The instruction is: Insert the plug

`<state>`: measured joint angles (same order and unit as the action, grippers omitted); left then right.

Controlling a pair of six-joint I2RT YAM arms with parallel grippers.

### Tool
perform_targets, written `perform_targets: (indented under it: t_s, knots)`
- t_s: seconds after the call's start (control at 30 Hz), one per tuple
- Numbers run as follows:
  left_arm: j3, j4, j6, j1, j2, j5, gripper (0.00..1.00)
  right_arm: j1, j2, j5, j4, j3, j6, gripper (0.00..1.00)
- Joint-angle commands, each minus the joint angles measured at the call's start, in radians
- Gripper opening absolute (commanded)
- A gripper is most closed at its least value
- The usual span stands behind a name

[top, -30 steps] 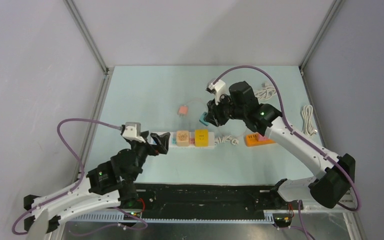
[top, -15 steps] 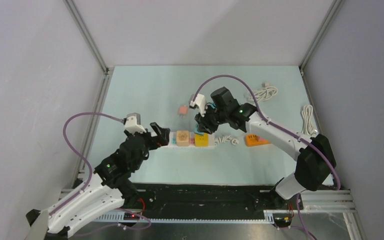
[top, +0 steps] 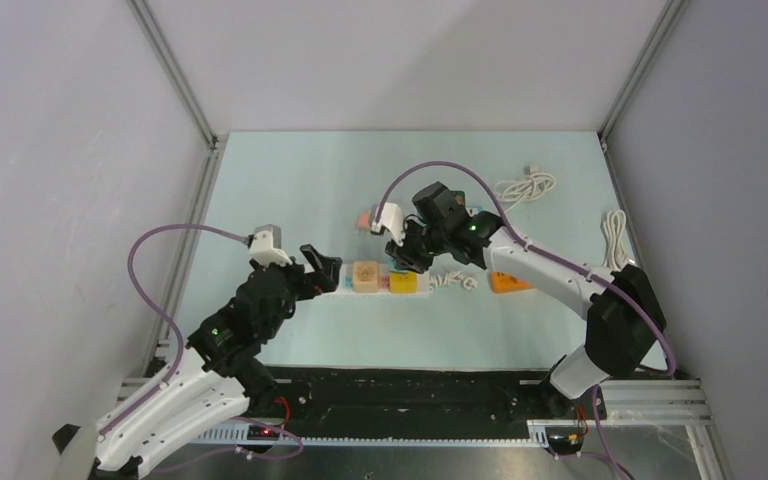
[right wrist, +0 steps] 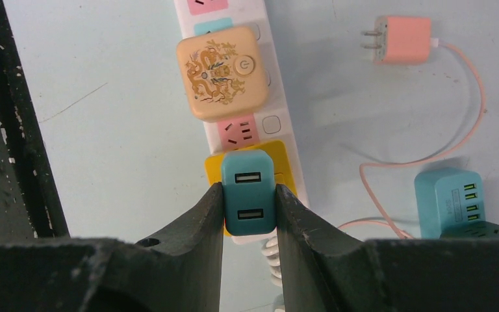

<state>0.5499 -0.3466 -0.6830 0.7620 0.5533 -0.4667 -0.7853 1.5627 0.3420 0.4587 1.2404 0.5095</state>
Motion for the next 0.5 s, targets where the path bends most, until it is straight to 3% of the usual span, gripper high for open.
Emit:
perform_targets:
  t_s: [0.0,0.13,0.47]
  knots:
    - [-0.004,0.019,-0.015,-0.012,-0.004,0.007,1.0,0.015,-0.052,0.046,0.006,-0.005,0.066,0.0]
    - [-0.004,0.02,-0.014,-0.012,0.001,0.008,1.0,0.035,-0.044,0.116,0.038,-0.006,0.085,0.0]
    - [-0.008,0.018,-0.012,-0.014,0.006,0.014,1.0,0.05,-0.032,0.113,0.063,-0.005,0.119,0.0]
